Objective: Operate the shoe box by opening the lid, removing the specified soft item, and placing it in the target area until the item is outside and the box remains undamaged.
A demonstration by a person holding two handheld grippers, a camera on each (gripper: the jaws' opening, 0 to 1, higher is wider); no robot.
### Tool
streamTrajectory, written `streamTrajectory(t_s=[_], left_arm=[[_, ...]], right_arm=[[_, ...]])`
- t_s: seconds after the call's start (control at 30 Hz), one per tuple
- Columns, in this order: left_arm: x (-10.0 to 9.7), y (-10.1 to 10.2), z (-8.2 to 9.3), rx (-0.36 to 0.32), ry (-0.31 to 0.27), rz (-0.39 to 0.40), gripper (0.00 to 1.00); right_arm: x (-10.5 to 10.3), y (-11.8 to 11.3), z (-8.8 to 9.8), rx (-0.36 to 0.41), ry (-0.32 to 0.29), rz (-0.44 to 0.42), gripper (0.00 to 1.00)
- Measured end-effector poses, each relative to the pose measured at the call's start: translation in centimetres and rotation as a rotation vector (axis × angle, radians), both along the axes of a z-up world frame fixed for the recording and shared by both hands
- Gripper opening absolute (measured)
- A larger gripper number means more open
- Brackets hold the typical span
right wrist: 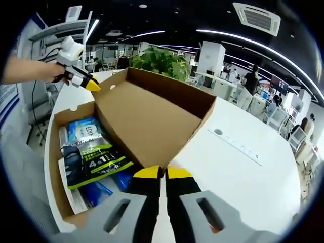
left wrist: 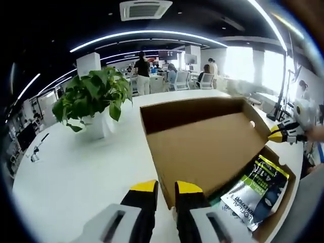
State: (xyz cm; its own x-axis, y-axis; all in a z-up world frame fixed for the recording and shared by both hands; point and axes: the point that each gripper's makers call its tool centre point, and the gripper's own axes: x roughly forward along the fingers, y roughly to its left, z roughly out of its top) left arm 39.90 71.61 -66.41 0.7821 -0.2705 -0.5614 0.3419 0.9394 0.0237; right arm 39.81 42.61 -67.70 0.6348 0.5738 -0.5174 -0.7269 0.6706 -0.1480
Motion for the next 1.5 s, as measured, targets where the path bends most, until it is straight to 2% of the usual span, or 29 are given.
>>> streamTrajectory(t_s=[0.23, 0.93, 1.5], left_arm=[[-0.4, 0.3, -0.4, 0.014, 0.005, 0.027, 0.04], [0.3, 0.2, -0.6, 0.002, 0.034, 0.042, 0.04], [0.8, 0.4, -1.2, 0.001, 0.066, 0.053, 0.04]], right_arm=[[0.5, 0.1, -0.1, -0.008, 0.003, 0.002, 0.01], [1.3, 0.1, -0.7, -0.004, 0.032, 0.004, 0.03], [1.8, 0.1, -1.0, 0.016, 0.083, -0.027, 0.03]])
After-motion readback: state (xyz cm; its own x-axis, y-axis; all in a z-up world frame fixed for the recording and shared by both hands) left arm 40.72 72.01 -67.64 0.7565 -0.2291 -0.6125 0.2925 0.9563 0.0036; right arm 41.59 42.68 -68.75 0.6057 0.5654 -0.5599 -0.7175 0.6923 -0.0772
